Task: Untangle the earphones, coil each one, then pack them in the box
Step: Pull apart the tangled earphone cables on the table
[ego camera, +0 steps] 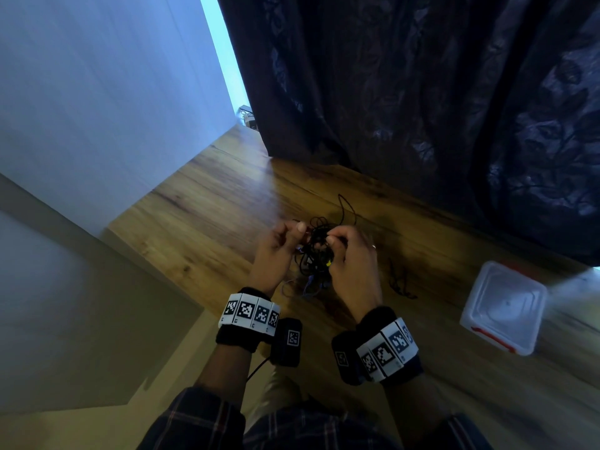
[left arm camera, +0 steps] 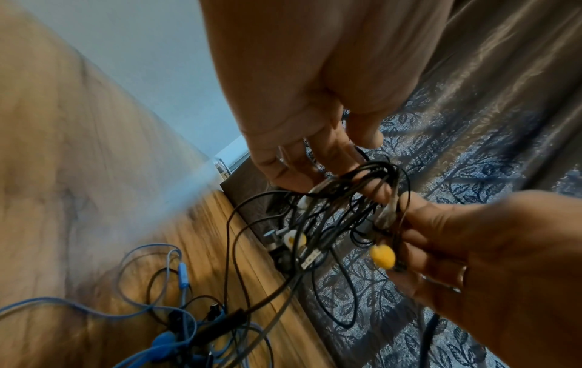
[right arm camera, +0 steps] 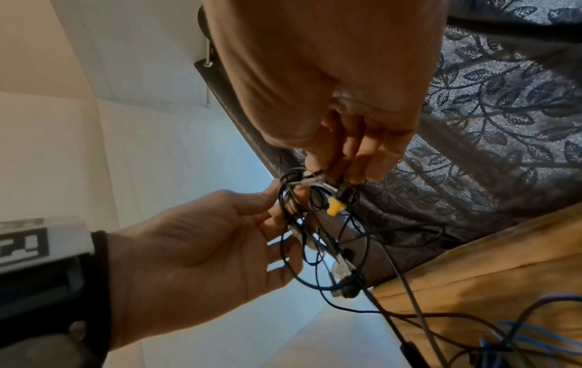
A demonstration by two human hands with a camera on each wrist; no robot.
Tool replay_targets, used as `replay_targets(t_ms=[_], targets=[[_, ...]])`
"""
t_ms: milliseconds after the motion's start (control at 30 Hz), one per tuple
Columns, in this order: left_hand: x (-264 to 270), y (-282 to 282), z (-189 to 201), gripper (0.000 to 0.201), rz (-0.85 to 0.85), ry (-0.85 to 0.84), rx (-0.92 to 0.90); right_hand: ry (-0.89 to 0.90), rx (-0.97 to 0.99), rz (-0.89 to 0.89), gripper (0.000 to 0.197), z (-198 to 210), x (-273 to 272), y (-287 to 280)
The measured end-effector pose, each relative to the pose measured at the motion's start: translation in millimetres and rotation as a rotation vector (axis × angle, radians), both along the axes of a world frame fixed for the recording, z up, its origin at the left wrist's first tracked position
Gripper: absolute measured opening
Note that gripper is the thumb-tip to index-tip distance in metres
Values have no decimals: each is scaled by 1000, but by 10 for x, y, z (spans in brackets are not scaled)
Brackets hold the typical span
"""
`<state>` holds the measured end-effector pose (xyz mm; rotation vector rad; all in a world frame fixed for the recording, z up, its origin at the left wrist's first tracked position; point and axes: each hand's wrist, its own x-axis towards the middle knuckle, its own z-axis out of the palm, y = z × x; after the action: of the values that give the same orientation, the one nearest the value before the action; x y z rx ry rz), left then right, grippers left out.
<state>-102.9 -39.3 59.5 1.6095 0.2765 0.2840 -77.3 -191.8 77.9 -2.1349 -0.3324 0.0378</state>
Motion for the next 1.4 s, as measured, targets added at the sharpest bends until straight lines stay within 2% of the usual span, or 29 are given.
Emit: replay_targets(t_ms=[67,167,300,567,767,900,1033,1167,1333,1400], targets=[[-8,-8,18,10,-29,-5,-46,14,16,-6,13,-22,2,2],[-4,-21,22,17,-77,-20,-132,-5,54,-31,10,-95,4,27],[-14,-39,49,25,-107,-39,-158,-12,64,-77,7,-121,10,48],[-8,-62,78,23,-127,24,-158,-82,-22,5,14,-32,23,-24],[-6,-63,54,20,-123,102,-49,117,149,49,16,6,44,-40],[-7,-58,70,13,-100,106,-24,146,146,61,14,-26,71,-60],[-5,-84,121,21,-96,88,-19,159,133,56,15,-43,88,-84],[-4,-100,125,20,-86,84,4,165,193,51,19,-50,78,-70],[-5,-79,111,24,-51,76,62,399,354,96,27,3,38,-84],[0,-83,104,25,-49,67,103,458,405,60,31,23,6,-63]])
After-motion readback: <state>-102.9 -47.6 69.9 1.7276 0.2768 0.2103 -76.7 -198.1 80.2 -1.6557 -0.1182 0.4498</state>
